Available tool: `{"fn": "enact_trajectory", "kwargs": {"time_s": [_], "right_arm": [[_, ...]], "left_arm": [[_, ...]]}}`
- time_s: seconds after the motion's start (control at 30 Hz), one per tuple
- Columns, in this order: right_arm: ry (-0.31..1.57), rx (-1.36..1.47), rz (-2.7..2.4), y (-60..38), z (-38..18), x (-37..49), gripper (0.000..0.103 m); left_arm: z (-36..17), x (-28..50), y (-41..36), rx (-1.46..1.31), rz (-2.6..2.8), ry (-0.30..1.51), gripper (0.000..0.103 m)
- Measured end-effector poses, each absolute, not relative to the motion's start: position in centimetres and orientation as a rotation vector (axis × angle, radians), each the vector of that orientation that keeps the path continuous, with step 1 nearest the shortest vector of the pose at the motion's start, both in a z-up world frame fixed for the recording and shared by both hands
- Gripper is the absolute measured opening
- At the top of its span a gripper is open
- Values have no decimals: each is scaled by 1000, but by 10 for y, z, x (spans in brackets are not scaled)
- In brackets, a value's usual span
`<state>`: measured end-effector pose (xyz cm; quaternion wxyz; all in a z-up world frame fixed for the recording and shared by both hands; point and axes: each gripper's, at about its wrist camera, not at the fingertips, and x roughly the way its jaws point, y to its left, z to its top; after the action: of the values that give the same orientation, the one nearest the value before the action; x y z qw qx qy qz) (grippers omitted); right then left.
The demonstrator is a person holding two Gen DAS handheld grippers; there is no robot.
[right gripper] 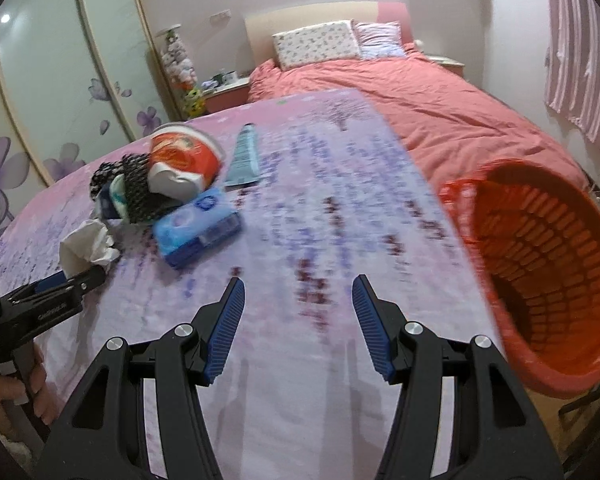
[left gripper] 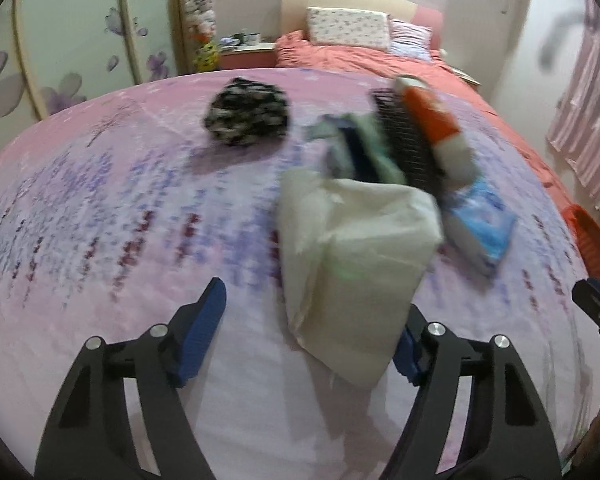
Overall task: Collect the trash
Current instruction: 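Move both tools back over the table items, then grasp the blue tissue pack with the right gripper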
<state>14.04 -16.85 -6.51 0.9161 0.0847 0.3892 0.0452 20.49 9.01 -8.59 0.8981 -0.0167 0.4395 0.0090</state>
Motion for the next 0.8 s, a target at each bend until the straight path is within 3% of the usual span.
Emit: {"fn": "enact_trajectory", "kwargs": {"time_s": [0.4,0.7,0.8], "right_arm": [[887,123,180,-92,-77,188,58],[860,180,-26,-133,-75,184,57],[823,235,21,-138,-70,176,71]], "left_arm": [[-84,210,104,-45,14,913,74],[-84,214,106,-62,-9,915,77],[-85,214,108,-67,-14,914,78]]}}
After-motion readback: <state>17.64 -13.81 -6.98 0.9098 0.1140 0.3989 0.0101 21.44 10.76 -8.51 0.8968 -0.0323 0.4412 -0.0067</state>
